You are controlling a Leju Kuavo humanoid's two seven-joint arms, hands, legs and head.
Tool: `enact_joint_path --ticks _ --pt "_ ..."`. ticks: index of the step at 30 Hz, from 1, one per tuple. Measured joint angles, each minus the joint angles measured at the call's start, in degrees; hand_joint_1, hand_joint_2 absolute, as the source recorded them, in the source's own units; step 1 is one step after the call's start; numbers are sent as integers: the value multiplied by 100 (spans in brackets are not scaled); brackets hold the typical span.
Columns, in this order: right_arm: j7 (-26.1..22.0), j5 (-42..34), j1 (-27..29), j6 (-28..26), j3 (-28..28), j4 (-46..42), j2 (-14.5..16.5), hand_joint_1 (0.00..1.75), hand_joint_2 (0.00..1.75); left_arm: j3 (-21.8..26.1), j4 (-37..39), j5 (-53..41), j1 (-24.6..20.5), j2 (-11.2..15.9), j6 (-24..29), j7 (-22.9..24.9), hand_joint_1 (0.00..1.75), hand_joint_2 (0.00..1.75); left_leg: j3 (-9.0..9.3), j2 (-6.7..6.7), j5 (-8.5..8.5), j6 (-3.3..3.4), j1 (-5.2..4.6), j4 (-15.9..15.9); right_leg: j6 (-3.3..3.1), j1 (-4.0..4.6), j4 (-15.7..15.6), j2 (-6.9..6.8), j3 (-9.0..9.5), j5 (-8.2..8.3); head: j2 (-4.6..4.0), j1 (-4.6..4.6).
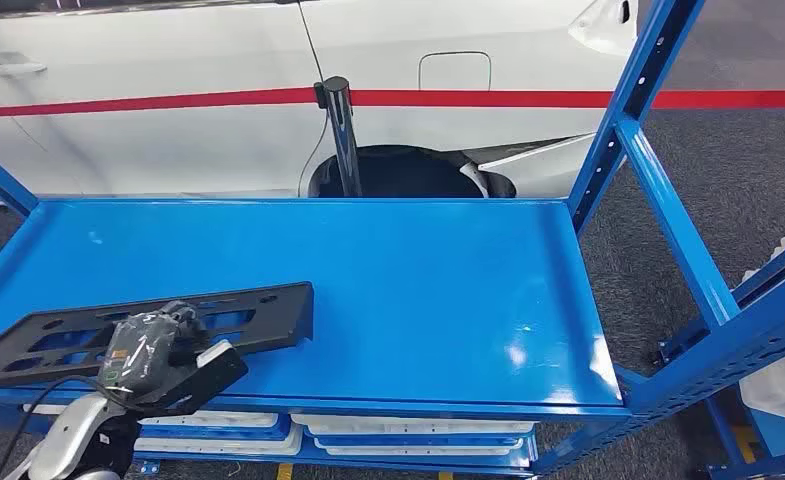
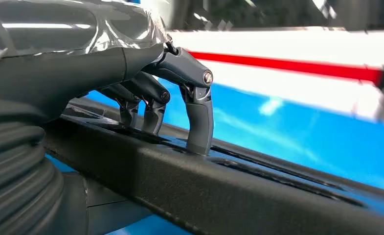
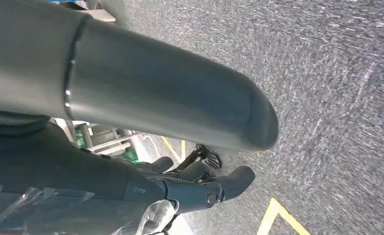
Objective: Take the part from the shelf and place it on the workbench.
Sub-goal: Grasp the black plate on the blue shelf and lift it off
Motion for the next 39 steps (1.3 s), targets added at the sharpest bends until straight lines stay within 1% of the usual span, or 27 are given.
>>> enact_joint_path --ticks 2,4,5,7,8,9,10,11,13,14,15,18,19,21,23,24,25,26,28,29,30,33,34,35,36,38,39 --pt "0 0 9 -10 -2 0 1 0 0 40 -64 -61 17 28 67 48 175 175 10 2 33 22 19 -36 35 3 -12 -3 1 0 0 2" --pt "-1 0 22 -30 -5 0 0 0 0 143 -232 -196 51 80 226 149 175 175 30 8 90 56 51 -100 87 9 166 -9 -74 -143 0 8" --pt "0 0 31 -38 -5 1 -2 0 0 198 -322 -264 65 98 303 197 175 175 40 13 111 66 65 -123 102 11 415 -10 -179 -302 0 14" --pt "-1 0 53 -49 -6 2 -3 0 0 301 -507 -394 93 124 412 286 175 175 39 18 113 78 48 -124 122 11 1231 -12 -540 -710 0 20" --pt "-1 0 65 -53 -6 2 -3 0 0 344 -598 -460 115 136 444 328 175 175 39 18 111 81 39 -123 129 11 1582 -12 -700 -836 0 23" --pt "-1 0 75 -59 -7 2 -3 0 0 389 -699 -529 140 153 480 369 175 175 41 17 107 85 32 -121 132 12 1776 -12 -792 -867 0 22" --pt "-1 0 83 -66 -7 2 -3 0 0 444 -814 -597 163 171 532 402 175 175 46 13 102 85 29 -117 130 12 1687 -13 -749 -760 0 22" --pt "0 0 89 -76 -9 1 -4 0 0 504 -932 -661 179 188 593 424 175 175 56 8 94 83 31 -111 124 12 1376 -15 -601 -566 0 22" --pt "1 0 96 -101 -14 1 -6 0 0 647 -1200 -794 194 227 736 453 175 175 70 -1 63 50 28 -85 98 18 479 -22 -169 -159 0 23" --pt "1 0 97 -115 -16 1 -6 0 0 714 -1341 -869 201 253 791 466 175 175 66 0 47 26 23 -69 73 25 175 -20 -32 -57 0 22" --pt "0 0 99 -128 -16 2 -6 0 0 783 -1502 -951 209 283 833 488 175 175 59 3 34 2 16 -57 46 37 9 -15 37 -22 0 20" --pt "-1 0 105 -146 -21 2 -1 0 0 983 -2007 -1191 225 377 868 591 175 175 39 8 6 -53 33 -22 -38 54 -33 -7 33 -22 0 17" --pt "-1 0 107 -148 -26 2 1 0 0 1052 -2159 -1248 222 410 862 622 175 175 0 8 -65 -81 46 71 -63 46 -40 -11 34 -13 0 14" --pt "1 -1 111 -150 -42 2 5 0 0 1175 -2446 -1328 217 470 845 676 175 175 -232 11 -381 -151 76 606 -105 24 -49 -18 30 2 0 8" --pt "1 -2 125 -156 -61 2 4 0 0 1262 -2741 -1429 215 498 833 719 175 175 -596 12 -737 -203 100 1414 -124 23 -46 -19 17 8 0 3" --pt "0 -4 135 -160 -73 2 5 0 0 1298 -2889 -1492 212 502 832 742 175 175 -713 12 -808 -217 108 1671 -126 23 -44 -18 14 10 0 2" --pt "0 -7 145 -165 -89 2 8 0 0 1334 -3025 -1549 201 505 833 761 175 175 -726 12 -773 -222 115 1709 -127 22 -43 -18 15 13 0 1" --pt "0 -10 152 -168 -104 2 13 0 0 1372 -3151 -1596 181 508 834 777 175 175 -622 12 -636 -219 118 1503 -126 21 -43 -16 21 15 0 1" --pt "0 -19 158 -179 -134 2 28 0 0 1445 -3396 -1670 131 520 840 806 175 175 -199 6 -257 -190 118 651 -116 26 -41 -10 32 21 0 1" --pt "0 -24 159 -189 -147 2 33 0 0 1474 -3512 -1708 107 527 842 818 175 175 -25 3 -120 -168 105 282 -102 36 -38 -5 29 27 0 2" --pt "0 -32 161 -200 -161 2 37 0 0 1498 -3621 -1743 89 533 842 827 175 175 71 0 -48 -147 89 60 -80 44 -35 -2 19 37 0 2" --pt "0 -53 174 -221 -196 2 41 0 0 1534 -3893 -1844 57 534 827 835 175 175 57 6 12 -76 69 -18 3 48 -25 1 -19 59 0 4" --pt "0 -55 178 -224 -204 2 41 0 0 1538 -3976 -1885 43 533 816 836 175 175 43 14 45 -37 77 -32 30 46 32 0 -46 -9 0 12" --pt "-1 -55 182 -226 -211 2 43 0 0 1540 -4057 -1933 26 532 803 836 175 175 24 23 83 10 88 -50 54 45 189 -2 -105 -163 0 19" --pt "-3 -55 185 -228 -221 2 44 0 0 1542 -4131 -1977 11 531 789 836 175 175 -2 33 121 52 96 -64 71 45 467 -5 -204 -392 0 30" --pt "-8 -55 189 -234 -250 2 50 0 0 1539 -4248 -2060 -2 528 757 836 175 175 -81 42 182 94 79 -61 88 45 1243 -10 -457 -878 0 45" --pt "-9 -55 190 -236 -268 2 52 0 0 1535 -4293 -2094 -2 526 741 836 175 175 -125 44 214 100 72 -58 96 45 1535 -10 -531 -1006 0 49"
